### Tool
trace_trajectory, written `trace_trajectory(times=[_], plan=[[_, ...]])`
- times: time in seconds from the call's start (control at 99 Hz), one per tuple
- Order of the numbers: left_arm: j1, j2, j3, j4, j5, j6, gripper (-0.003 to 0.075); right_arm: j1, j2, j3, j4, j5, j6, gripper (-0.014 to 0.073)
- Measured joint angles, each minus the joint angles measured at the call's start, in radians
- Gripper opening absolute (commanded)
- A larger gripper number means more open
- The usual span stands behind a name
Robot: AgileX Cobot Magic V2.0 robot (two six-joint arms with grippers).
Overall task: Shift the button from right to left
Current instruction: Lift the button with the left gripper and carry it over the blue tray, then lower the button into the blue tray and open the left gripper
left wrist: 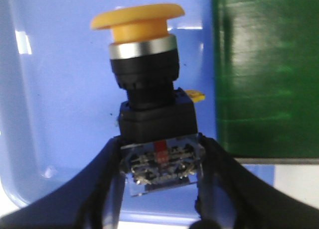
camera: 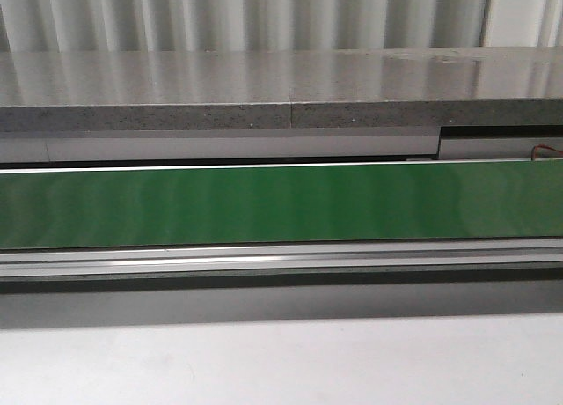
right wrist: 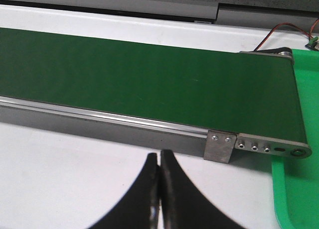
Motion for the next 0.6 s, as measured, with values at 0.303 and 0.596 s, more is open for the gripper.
trace_trajectory(times=[0.303,0.596], plan=[[0.028,0.167,0.000,0.042,-0.075,0.002,0.0020,0.000,0.000,0.000,0.000,0.000,0.000,-0.0067],[0.028,0.269,0.000,0.046,-0.089,0.003,0.0052,0.000,0.000,0.000,0.000,0.000,0.000,-0.0067]])
